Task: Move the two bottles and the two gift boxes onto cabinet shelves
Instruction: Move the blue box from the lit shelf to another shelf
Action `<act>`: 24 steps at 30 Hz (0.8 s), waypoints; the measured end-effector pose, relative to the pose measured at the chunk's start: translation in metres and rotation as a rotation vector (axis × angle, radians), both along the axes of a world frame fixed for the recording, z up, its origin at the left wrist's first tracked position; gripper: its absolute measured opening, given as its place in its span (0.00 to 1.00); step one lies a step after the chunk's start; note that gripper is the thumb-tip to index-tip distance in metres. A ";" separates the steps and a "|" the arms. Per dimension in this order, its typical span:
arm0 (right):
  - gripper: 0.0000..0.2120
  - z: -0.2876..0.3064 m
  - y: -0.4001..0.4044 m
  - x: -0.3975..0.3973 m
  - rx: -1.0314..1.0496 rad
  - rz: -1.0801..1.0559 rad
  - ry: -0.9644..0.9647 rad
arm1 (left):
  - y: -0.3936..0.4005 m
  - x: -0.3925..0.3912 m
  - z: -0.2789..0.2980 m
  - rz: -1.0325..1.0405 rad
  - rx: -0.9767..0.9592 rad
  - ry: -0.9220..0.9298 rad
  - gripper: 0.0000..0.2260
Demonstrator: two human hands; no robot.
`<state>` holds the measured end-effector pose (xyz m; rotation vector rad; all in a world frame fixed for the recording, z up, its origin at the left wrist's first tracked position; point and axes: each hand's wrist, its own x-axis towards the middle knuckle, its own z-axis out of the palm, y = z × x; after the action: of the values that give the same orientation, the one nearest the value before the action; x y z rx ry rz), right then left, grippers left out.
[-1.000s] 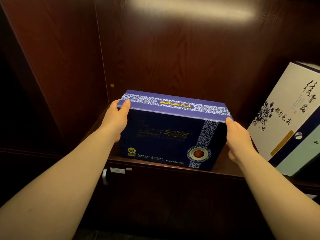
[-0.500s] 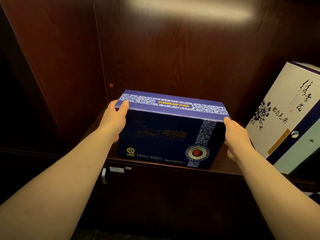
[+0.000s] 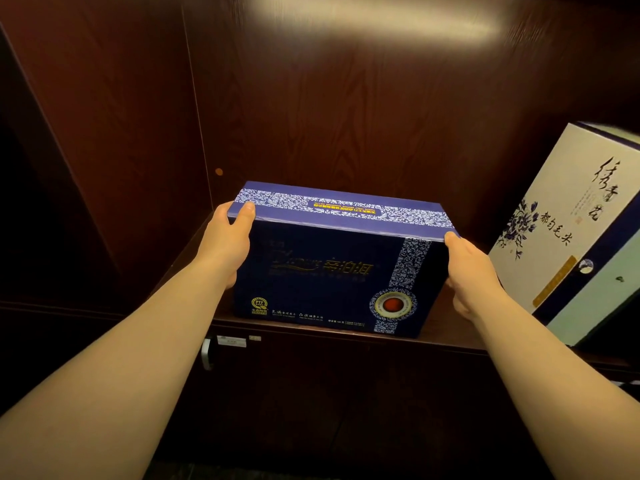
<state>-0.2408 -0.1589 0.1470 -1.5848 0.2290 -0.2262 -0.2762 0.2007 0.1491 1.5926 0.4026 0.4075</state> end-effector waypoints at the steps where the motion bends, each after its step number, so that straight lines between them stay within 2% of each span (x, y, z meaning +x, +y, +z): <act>1: 0.10 0.000 0.000 0.001 -0.003 -0.002 0.001 | 0.000 -0.001 0.000 -0.002 0.000 -0.001 0.22; 17: 0.11 -0.001 0.008 -0.003 -0.011 0.029 0.021 | -0.002 -0.007 0.007 -0.015 0.008 0.004 0.25; 20: 0.11 -0.002 0.010 -0.006 -0.004 0.043 0.030 | -0.005 -0.013 0.010 -0.001 0.114 0.013 0.27; 24: 0.12 -0.006 0.013 -0.015 -0.016 0.081 0.034 | -0.011 -0.020 0.014 0.085 0.379 -0.045 0.22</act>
<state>-0.2556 -0.1460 0.1411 -1.6111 0.1889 -0.1388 -0.2958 0.1900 0.1635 1.9337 0.3746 0.6104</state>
